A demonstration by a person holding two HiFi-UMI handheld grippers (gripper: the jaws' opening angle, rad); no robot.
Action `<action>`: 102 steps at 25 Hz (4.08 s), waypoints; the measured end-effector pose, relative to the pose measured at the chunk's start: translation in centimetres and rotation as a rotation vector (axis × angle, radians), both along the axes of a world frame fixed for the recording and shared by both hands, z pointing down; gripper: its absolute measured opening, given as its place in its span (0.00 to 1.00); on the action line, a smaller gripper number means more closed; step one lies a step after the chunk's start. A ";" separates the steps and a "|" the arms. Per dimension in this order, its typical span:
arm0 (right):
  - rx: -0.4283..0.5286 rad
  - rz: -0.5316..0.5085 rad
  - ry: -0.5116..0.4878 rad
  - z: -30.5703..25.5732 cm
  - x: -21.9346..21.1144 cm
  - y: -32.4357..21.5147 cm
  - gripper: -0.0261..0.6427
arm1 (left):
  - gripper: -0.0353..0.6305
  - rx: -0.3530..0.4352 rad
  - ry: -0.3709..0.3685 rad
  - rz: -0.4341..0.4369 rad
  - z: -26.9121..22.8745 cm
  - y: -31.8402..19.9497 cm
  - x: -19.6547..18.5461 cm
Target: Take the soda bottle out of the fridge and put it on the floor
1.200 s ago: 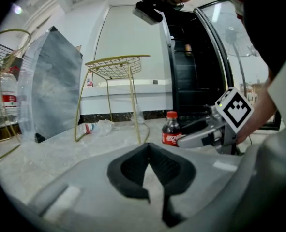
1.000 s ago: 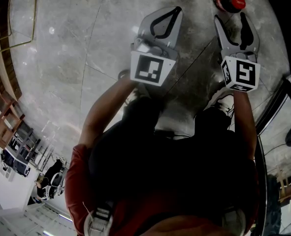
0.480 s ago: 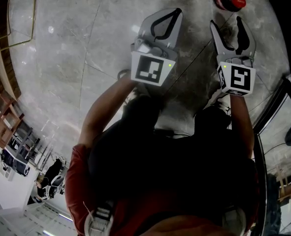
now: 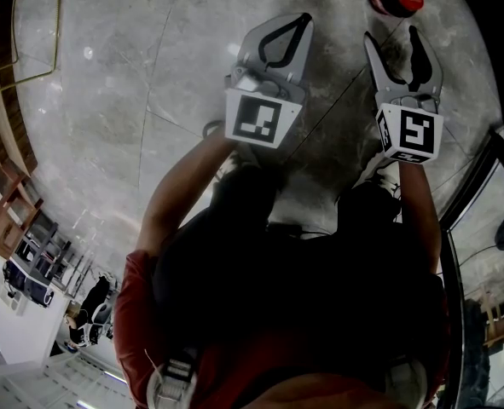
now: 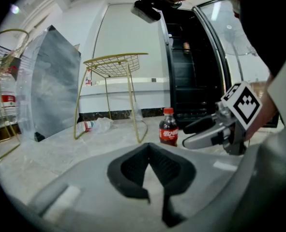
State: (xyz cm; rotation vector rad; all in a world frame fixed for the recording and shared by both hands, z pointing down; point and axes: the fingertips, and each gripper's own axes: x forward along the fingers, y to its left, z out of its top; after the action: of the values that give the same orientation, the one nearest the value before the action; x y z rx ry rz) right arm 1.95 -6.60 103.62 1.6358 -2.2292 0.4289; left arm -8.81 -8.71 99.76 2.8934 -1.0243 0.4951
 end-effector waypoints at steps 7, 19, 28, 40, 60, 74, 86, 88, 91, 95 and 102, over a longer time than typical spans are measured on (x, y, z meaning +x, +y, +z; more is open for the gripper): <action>-0.001 0.008 0.000 0.1 0.3 0.0 0.50 | 0.05 0.002 0.001 -0.001 0.0 -0.1 0.1; -0.004 0.008 0.010 0.1 0.2 0.0 0.50 | 0.05 0.008 0.003 -0.002 -0.2 -0.2 0.0; -0.008 -0.001 0.016 -0.1 0.1 0.1 0.44 | 0.05 0.005 0.002 -0.001 -0.2 -0.1 0.0; -0.002 -0.035 0.040 -0.3 -0.1 0.4 0.16 | 0.05 0.005 -0.005 0.006 0.0 0.1 0.2; -0.012 -0.035 0.069 -0.2 0.1 0.5 0.04 | 0.05 -0.031 -0.024 0.008 0.9 0.2 0.3; -0.126 0.018 0.050 -13.8 2.3 2.6 0.04 | 0.05 -0.138 -0.086 0.024 -10.4 1.8 1.3; -0.129 0.078 -0.035 -42.9 3.4 2.9 0.04 | 0.05 -0.148 -0.080 -0.085 -40.6 1.7 1.7; -0.129 0.077 -0.048 -48.5 3.7 3.3 0.04 | 0.05 -0.154 -0.066 -0.109 -45.9 1.9 1.7; -0.113 0.071 -0.065 -56.7 3.6 3.9 0.04 | 0.05 -0.177 -0.052 -0.149 -53.4 2.0 0.8; -0.083 0.066 -0.077 -66.5 3.8 4.1 0.04 | 0.05 -0.175 -0.058 -0.157 -62.9 2.7 0.9; -0.045 0.077 -0.089 -79.5 2.6 7.8 0.04 | 0.05 -0.139 -0.048 -0.138 -76.5 6.7 1.1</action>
State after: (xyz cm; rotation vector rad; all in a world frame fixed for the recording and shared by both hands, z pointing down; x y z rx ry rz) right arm 4.58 1.24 24.15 1.7147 -2.2082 0.5784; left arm -7.67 -2.03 23.21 2.6807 -1.1370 0.6036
